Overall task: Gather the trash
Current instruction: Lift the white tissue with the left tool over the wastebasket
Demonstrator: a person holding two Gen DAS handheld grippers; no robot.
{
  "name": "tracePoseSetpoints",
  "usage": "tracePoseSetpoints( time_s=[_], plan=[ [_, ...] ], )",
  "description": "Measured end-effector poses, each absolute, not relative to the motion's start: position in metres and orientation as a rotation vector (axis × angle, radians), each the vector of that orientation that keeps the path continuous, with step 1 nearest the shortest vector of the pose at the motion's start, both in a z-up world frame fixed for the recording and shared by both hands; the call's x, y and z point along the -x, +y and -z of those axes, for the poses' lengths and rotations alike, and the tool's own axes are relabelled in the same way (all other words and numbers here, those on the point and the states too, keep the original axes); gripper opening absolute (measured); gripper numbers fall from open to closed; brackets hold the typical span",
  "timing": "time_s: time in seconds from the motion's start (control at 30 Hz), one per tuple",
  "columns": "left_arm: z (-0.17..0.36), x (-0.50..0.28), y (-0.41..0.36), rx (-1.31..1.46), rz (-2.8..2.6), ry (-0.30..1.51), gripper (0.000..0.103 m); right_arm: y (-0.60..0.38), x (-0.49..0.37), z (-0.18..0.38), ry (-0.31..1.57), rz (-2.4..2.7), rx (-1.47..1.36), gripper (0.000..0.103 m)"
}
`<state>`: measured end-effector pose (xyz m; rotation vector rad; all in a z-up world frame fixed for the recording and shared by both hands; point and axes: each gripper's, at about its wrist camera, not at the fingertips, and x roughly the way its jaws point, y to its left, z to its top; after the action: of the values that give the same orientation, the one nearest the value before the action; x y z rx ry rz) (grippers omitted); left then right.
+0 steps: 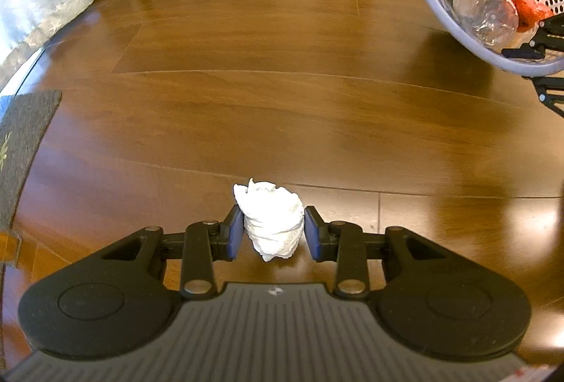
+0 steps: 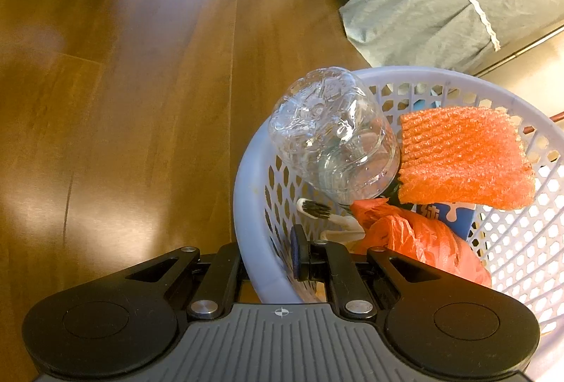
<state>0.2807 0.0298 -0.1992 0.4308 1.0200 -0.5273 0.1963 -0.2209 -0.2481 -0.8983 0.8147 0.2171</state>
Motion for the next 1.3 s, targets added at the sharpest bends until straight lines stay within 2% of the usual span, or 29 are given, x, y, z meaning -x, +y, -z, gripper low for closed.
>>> tracePoseSetpoints(
  time_s=[0.5,1.03,1.3],
  plan=[
    [0.19,-0.27,0.022,-0.427,0.578,0.992,0.031,-0.218,-0.198,0.247,0.829,-0.225,0.906,0.006],
    [0.135,-0.281,-0.032,-0.385,0.7,0.874,0.031,-0.21,-0.19,0.242,0.829,-0.261,0.894,0.006],
    [0.124,-0.282,-0.045,-0.385,0.724,0.852,0.031,-0.203,-0.18,0.238,0.813,-0.298,0.894,0.006]
  ],
)
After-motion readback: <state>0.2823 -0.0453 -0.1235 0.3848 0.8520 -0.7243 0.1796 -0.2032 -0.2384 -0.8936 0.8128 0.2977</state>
